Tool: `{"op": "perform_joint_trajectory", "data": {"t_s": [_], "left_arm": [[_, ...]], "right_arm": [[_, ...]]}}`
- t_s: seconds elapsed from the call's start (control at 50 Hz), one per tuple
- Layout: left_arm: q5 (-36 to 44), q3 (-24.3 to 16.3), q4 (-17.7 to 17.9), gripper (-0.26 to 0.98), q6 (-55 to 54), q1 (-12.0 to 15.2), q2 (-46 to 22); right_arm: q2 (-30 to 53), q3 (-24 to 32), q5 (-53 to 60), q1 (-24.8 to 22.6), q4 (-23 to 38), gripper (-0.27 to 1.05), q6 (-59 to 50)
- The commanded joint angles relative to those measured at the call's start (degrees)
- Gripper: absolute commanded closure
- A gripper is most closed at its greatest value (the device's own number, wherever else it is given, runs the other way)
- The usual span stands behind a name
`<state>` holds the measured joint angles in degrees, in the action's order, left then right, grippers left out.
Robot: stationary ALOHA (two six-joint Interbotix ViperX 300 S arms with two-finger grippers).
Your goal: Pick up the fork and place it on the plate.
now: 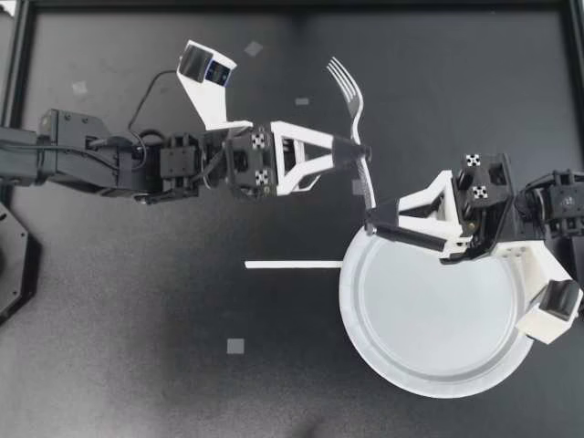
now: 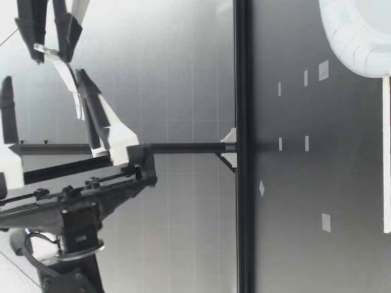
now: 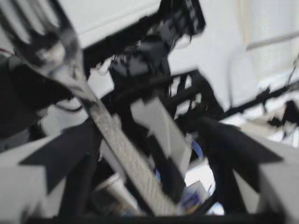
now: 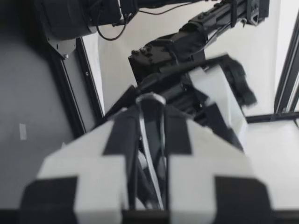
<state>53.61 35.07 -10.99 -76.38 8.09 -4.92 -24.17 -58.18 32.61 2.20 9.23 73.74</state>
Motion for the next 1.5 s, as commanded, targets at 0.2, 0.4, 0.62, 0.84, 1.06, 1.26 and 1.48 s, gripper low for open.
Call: {"op": "perform_joint_trajectory", "data": {"t_s": [0.2, 0.4, 0.62, 0.84, 1.06, 1.26, 1.48], "left_arm": [[-27.9, 1.5, -27.2, -0.04, 1.8, 1.1, 8.5], [-36.6, 8.2, -33.3, -0.03, 3.2, 0.9, 13.2], [-37.4, 11.0, -33.4, -0.03, 4.7, -1.8, 16.9], [-37.4, 11.3, -33.7, -0.03, 5.6, -2.5, 16.9], [-37.6, 11.3, -33.7, -0.03, 8.4, -2.5, 15.8], [-37.3, 11.4, -33.7, -0.03, 8.7, -2.5, 16.1], [-37.2, 12.4, -33.7, -0.03, 9.2, -2.5, 16.8]], "right_arm": [[-4.1, -0.1, 1.5, 0.9, -9.2, 0.76, -0.2], [-10.3, -0.2, 1.3, 2.7, -17.1, 0.76, -1.0], [-14.3, 1.1, -5.6, 2.7, -37.0, 0.77, -7.3], [-13.0, 2.7, -16.1, 2.9, -56.1, 0.77, -10.8], [-14.2, 5.4, -17.1, 3.0, -75.4, 0.77, -13.7], [-13.2, 5.1, -21.0, 3.0, -89.7, 0.77, -14.2], [-9.2, 4.0, -23.8, 5.7, -96.1, 0.77, -14.2]]}}
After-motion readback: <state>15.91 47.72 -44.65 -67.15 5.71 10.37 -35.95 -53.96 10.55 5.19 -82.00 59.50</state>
